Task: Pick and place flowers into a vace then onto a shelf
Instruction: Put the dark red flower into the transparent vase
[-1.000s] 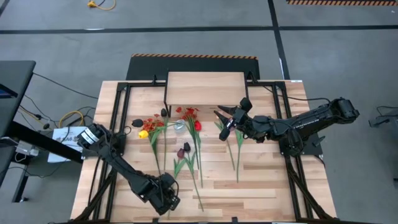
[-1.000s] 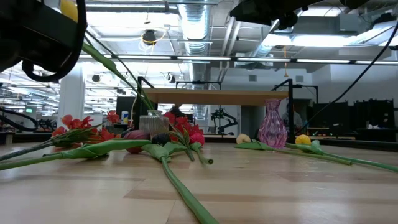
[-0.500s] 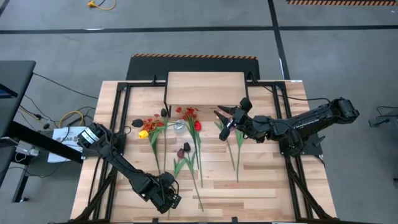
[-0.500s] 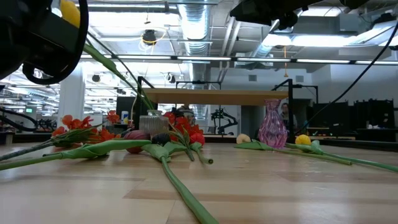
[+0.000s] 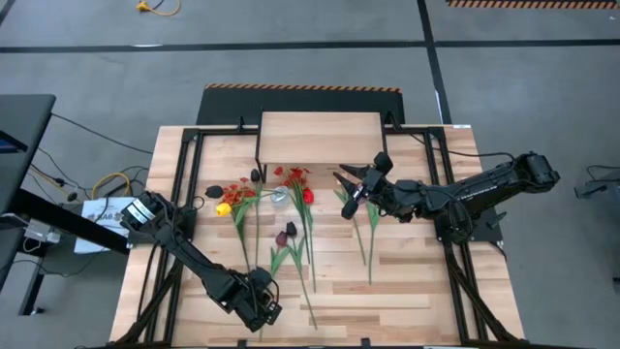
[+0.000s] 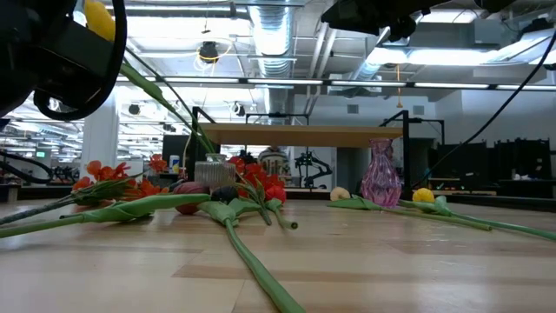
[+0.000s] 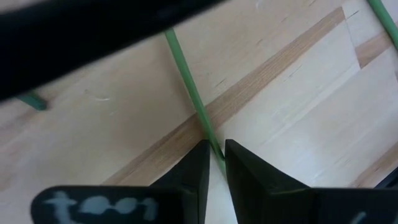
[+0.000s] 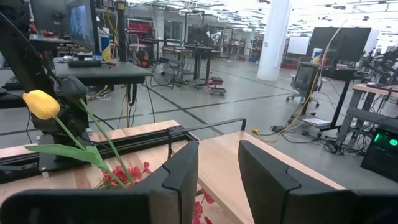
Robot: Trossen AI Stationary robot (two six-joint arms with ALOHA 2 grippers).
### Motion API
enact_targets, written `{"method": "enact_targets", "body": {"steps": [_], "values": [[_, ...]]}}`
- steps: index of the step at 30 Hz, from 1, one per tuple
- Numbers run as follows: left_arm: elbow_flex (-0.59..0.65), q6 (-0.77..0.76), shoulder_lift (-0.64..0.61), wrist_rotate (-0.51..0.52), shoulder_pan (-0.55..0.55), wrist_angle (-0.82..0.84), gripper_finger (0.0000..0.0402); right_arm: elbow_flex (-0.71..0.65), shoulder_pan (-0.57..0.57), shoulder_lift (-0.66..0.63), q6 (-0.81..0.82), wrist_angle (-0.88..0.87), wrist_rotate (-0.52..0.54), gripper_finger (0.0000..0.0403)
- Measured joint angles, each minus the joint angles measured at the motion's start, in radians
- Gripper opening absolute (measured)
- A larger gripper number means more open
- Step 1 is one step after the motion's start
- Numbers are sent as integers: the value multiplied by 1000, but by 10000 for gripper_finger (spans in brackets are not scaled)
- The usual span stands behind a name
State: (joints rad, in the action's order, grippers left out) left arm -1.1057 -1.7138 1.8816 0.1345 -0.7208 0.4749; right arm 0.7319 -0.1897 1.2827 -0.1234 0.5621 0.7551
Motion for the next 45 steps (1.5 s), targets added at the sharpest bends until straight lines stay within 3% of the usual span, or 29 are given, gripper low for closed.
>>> {"method": "enact_targets", "body": {"steps": [9,24,33,41,45], "values": [[1,-10,1,37,-19,6,8,0,0,0,0,0,0,108],[2,-144,5,165,-89,3,3,0,0,0,0,0,-3,108],[-81,-201,6,282,-133,110,2,0,0,0,-21,66,-234,108],[-190,-206,5,424,-170,252,1,0,0,0,-22,76,-273,108],[-233,-151,4,500,-183,309,1,0,-1,0,-8,115,-349,108]]}}
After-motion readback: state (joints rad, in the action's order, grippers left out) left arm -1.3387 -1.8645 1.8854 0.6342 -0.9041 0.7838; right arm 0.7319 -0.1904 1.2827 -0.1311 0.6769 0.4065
